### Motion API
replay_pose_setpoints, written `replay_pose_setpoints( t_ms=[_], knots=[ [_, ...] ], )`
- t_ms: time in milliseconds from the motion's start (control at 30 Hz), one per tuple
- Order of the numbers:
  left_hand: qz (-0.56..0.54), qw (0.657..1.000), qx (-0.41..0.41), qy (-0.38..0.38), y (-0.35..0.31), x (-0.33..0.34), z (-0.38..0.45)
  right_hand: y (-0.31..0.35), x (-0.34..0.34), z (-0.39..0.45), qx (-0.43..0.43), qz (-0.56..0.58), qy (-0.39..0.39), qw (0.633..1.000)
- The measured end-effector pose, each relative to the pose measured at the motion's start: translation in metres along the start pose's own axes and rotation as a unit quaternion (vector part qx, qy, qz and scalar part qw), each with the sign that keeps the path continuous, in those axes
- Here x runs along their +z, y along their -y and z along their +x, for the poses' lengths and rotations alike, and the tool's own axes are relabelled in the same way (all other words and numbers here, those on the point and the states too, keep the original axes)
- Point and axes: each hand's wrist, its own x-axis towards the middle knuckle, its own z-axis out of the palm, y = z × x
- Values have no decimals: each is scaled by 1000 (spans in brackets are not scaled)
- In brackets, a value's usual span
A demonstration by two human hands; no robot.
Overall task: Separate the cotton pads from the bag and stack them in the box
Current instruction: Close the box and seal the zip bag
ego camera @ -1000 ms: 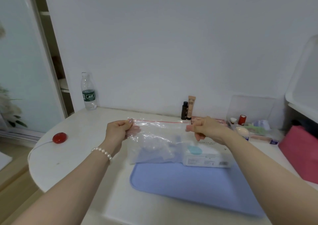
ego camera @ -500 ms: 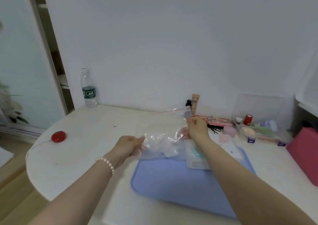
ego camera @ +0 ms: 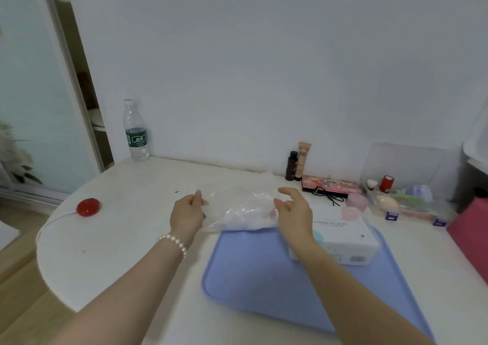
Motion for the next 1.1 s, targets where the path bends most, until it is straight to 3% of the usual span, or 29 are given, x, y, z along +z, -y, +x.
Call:
replay_pose_setpoints(
  t_ms=[67,167,233,333,400,467,533,633,700,767,833,900,967,1033,1100],
  knots=[
    [70,997,25,-37,4,-1,3,3,-11,4,-20,57,44,997],
    [31,998,1,-50,15,-3,10,9,-28,10,-29,57,166,984],
    [10,998,-28,-55,20,-9,12,9,-41,14,-21,16,198,980],
    [16,999,-46,-17,23,-18,12,6,-51,18,-29,-125,154,980],
    [28,999,-22,17,19,-18,8,11,-46,11,-118,-218,78,966],
    [37,998,-9,51,15,-14,3,24,-31,-7,-240,-283,111,922],
    [49,995,-10,87,13,-10,0,26,-8,-24,-293,-421,207,833],
    [46,993,-35,107,15,-11,3,11,22,-39,-290,-607,233,702],
    [-38,989,-110,88,17,-17,8,7,29,-43,-257,-654,238,670],
    [-152,966,-198,68,24,-27,16,8,26,-41,-270,-657,220,669],
    [-227,948,-220,38,32,-38,24,11,19,-26,-261,-591,222,730],
    [-264,949,-169,41,35,-42,30,26,8,-7,-206,-524,251,787],
    [-201,972,-73,99,29,-44,30,51,-5,14,-188,-441,271,835],
    [-154,971,7,183,12,-40,24,78,-19,33,-139,-365,353,850],
    [-141,958,20,251,-10,-36,13,98,-33,49,-59,-261,440,857]
  ],
)
